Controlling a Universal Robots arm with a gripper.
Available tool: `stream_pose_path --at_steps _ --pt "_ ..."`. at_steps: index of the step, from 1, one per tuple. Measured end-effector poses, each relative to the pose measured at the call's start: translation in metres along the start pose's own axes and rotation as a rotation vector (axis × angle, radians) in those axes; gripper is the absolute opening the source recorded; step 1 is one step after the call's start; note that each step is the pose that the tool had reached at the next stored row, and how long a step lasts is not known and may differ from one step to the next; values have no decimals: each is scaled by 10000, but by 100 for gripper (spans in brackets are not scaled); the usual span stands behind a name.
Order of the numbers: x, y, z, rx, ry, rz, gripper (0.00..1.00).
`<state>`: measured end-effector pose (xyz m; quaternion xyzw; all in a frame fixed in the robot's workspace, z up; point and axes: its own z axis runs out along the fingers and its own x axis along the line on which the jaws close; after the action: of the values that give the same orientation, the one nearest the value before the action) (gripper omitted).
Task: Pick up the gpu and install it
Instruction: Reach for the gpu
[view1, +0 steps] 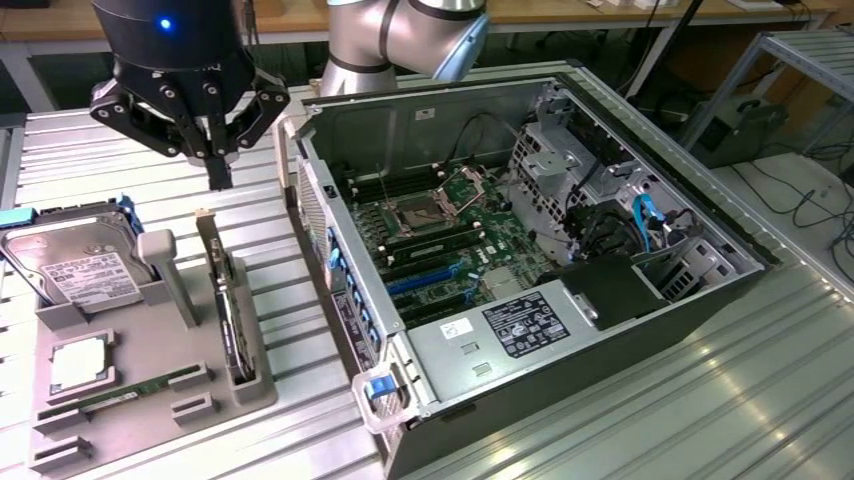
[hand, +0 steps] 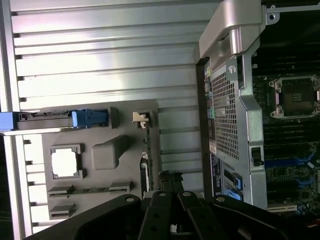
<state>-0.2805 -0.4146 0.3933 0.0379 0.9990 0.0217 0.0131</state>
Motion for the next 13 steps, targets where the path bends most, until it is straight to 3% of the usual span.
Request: stream_pose_path --at_steps 13 --pt "112 -29 -4 0 0 0 11"
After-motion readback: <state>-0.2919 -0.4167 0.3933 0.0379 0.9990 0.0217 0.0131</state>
